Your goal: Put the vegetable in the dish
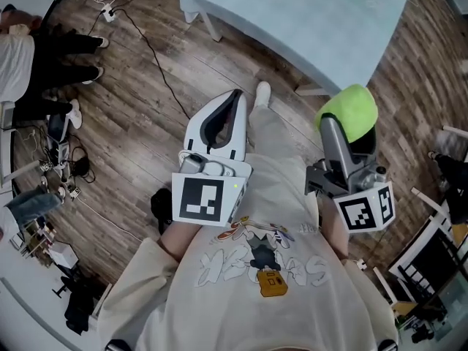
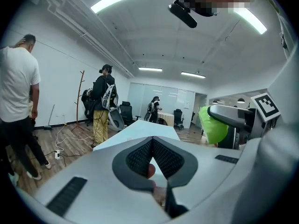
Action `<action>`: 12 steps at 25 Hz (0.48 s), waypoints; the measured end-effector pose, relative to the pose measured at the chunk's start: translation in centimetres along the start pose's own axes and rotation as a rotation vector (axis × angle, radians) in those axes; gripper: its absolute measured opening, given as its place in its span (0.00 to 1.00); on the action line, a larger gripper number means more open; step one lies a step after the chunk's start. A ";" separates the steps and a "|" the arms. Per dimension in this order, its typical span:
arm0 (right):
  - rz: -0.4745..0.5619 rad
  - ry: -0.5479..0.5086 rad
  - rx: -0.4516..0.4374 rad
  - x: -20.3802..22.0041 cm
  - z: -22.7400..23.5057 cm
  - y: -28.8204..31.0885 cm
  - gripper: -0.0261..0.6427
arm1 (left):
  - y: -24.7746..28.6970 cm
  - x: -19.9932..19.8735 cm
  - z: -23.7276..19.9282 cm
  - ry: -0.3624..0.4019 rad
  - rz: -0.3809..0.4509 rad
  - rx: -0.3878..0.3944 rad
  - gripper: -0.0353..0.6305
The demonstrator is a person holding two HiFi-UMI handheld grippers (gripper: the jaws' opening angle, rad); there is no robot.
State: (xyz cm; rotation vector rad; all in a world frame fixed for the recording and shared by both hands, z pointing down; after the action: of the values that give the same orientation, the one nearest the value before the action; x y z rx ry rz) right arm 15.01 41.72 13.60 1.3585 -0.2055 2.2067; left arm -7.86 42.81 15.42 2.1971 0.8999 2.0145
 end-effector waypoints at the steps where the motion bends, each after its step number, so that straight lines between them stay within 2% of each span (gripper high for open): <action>1: -0.005 -0.002 0.000 -0.4 0.5 1.1 0.79 | 0.8 -0.4 -0.5 -0.003 -0.004 -0.007 0.06; 5: -0.013 -0.028 0.004 -2.0 2.5 4.9 0.79 | 4.5 -2.1 -2.1 0.004 -0.017 -0.013 0.06; 12: -0.041 -0.020 -0.065 -5.7 7.3 11.8 0.79 | 12.9 -6.5 -2.9 0.019 -0.036 -0.025 0.06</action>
State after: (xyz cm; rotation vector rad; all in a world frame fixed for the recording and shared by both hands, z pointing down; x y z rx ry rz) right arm 16.64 26.78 13.90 1.3385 -0.2521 2.1345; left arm -5.44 28.27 15.12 2.1364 0.9049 2.0231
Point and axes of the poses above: the fingertips, and each gripper's own axes: y forward along the fingers, z to its right, x out of its underside, the point moved 8 cm from there along -y, backward along the fingers, and after that the axes turned 9 degrees about -z, right-handed, at the moved point
